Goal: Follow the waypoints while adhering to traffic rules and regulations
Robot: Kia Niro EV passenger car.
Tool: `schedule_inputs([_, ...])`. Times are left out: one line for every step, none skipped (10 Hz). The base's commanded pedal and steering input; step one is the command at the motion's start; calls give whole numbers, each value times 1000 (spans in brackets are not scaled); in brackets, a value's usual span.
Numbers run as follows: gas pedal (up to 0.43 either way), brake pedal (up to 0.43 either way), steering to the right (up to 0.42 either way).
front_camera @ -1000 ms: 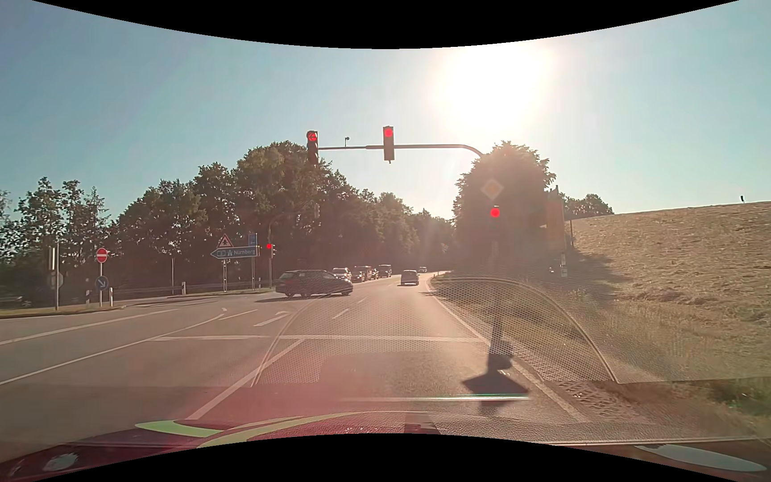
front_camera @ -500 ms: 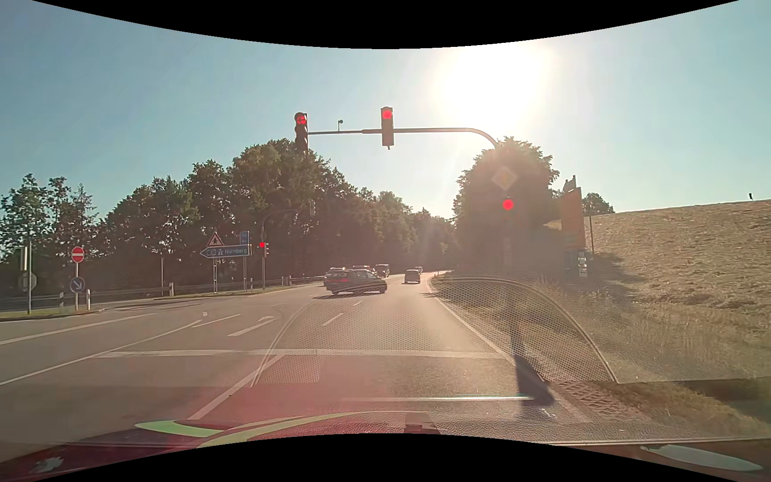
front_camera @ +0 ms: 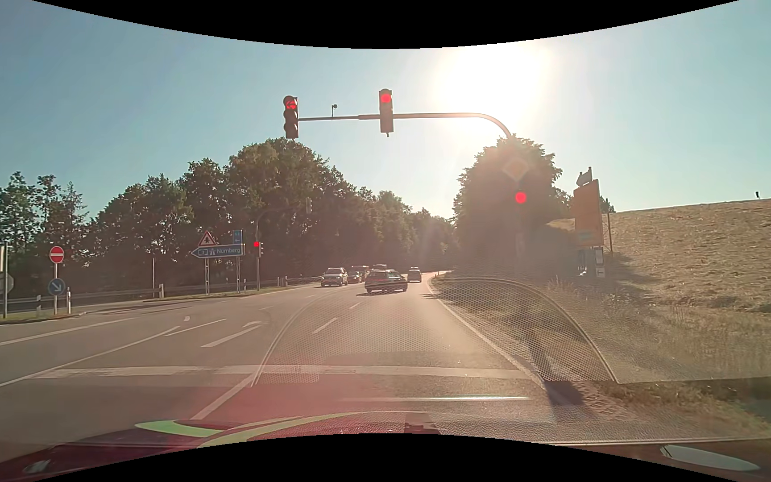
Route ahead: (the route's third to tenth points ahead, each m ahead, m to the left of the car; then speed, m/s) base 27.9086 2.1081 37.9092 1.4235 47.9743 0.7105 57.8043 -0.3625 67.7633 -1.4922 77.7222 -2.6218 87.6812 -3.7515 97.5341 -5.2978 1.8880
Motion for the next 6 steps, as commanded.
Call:
schedule_inputs([0, 189, 4])
schedule_inputs([0, 189, 4])
schedule_inputs([0, 189, 4])
schedule_inputs([0, 195, 4])
schedule_inputs([0, 189, 4])
schedule_inputs([0, 183, 4])
